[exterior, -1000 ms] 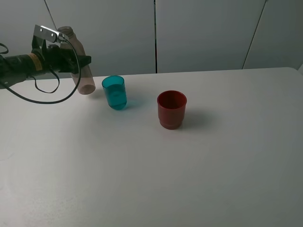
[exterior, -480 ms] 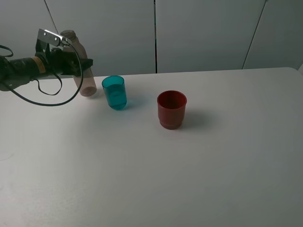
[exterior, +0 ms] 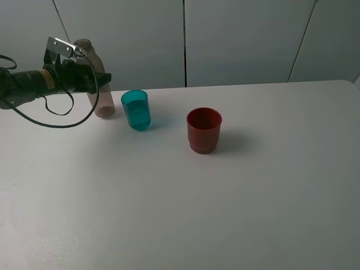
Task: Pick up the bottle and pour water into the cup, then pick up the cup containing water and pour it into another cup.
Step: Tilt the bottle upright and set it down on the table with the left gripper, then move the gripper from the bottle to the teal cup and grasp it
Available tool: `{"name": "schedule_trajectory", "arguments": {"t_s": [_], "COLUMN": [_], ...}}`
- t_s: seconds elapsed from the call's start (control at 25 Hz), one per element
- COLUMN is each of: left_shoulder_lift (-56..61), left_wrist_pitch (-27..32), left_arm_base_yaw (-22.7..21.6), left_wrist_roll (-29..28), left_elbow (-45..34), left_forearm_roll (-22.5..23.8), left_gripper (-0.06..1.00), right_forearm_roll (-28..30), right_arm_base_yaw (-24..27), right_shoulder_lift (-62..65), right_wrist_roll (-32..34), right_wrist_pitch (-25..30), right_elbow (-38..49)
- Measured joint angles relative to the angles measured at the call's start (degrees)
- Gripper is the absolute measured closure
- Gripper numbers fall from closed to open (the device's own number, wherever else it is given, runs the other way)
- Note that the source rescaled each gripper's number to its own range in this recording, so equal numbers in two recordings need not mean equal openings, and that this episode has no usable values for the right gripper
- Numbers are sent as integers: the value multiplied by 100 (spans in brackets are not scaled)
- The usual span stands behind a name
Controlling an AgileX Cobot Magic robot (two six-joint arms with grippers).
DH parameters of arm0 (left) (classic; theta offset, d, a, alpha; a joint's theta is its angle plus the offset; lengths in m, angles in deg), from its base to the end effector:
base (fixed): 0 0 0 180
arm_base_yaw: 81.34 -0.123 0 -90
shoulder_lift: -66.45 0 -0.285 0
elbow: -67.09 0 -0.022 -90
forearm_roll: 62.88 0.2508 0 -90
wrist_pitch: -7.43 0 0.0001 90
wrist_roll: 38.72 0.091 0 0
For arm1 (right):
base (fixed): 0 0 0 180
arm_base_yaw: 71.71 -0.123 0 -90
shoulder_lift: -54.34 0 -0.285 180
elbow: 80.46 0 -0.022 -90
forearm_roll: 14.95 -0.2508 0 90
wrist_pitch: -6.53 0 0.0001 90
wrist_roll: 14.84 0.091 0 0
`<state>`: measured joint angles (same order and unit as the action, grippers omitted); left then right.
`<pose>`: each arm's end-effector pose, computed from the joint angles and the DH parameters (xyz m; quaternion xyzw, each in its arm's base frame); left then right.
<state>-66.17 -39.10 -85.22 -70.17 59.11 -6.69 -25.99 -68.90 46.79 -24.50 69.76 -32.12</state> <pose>0.4400 -0.0251 0.1278 0.2520 0.7577 -0.1717 0.5769 -0.0078 0.0160 0.2762 -0.0574 0.8563 0.0407 0.5117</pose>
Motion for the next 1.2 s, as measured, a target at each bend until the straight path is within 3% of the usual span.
{"name": "schedule_trajectory", "arguments": {"t_s": [0.28,0.36,0.48,0.56,0.6,1.0,1.2], "left_shoulder_lift": [0,0,0,0,0,0,156], "left_wrist_pitch": [21,57,59,59,59,80,492], "left_arm_base_yaw": [0,0,0,0,0,0,0], "left_wrist_roll": [-89,-89,-101,-101,-101,-265,-438], "left_elbow": [0,0,0,0,0,0,-17], "left_forearm_roll": [32,50,50,50,50,241,559], "left_gripper": [94,86,30,4,-1,-4,-4], "right_forearm_roll": [0,0,0,0,0,0,0], "right_arm_base_yaw": [0,0,0,0,0,0,0], "right_shoulder_lift": [0,0,0,0,0,0,0], "right_wrist_roll": [0,0,0,0,0,0,0], "right_wrist_pitch": [0,0,0,0,0,0,0], "right_elbow": [0,0,0,0,0,0,0]}}
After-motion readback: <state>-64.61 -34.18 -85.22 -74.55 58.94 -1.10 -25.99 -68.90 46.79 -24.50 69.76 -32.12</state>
